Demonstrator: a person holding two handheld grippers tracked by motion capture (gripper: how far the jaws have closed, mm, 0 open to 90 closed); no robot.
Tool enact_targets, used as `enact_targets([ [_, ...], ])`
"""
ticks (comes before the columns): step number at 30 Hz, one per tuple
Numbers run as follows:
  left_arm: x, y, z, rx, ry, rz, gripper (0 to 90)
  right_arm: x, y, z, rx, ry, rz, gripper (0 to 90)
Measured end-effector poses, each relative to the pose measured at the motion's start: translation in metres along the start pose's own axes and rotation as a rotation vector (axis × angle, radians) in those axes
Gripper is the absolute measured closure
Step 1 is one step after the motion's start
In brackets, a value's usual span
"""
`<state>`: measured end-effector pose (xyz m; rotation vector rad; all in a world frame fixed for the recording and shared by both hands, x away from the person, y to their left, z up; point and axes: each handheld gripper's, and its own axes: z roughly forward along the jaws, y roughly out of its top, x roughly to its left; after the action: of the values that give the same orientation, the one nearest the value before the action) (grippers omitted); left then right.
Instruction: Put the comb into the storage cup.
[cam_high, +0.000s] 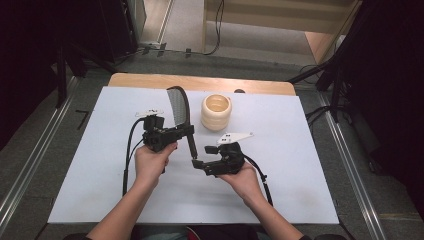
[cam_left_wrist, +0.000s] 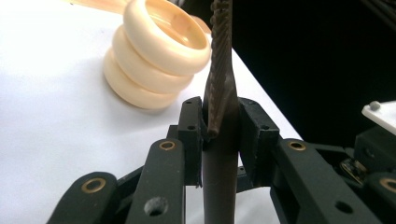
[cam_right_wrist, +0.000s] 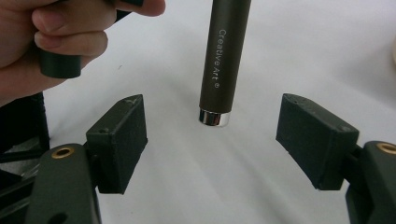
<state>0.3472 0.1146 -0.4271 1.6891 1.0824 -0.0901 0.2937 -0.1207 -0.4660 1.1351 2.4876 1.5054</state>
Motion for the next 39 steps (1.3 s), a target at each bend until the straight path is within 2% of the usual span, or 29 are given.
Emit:
enact_targets([
  [9, 0.000, -0.001, 0.003, 0.043, -0.041, 0.060, 73.0, -0.001, -0.001, 0.002, 0.019, 0.031, -0.009, 20.8],
  [16, 0.001, -0.002, 0.006, 0.087, -0.098, 0.108, 73.0, -0.002, -0.001, 0.001, 0.017, 0.042, 0.010, 20.8],
  [25, -0.003, -0.005, 0.009, 0.097, -0.144, 0.181, 73.0, -0.003, -0.001, 0.001, 0.000, 0.052, 0.029, 20.8],
  [30, -0.004, -0.007, 0.011, 0.115, -0.181, 0.206, 73.0, -0.002, 0.000, 0.000, -0.007, 0.049, 0.030, 21.5],
  [39, -0.007, -0.011, 0.017, 0.140, -0.229, 0.213, 73.0, -0.004, 0.000, -0.003, -0.030, 0.043, 0.050, 23.2],
])
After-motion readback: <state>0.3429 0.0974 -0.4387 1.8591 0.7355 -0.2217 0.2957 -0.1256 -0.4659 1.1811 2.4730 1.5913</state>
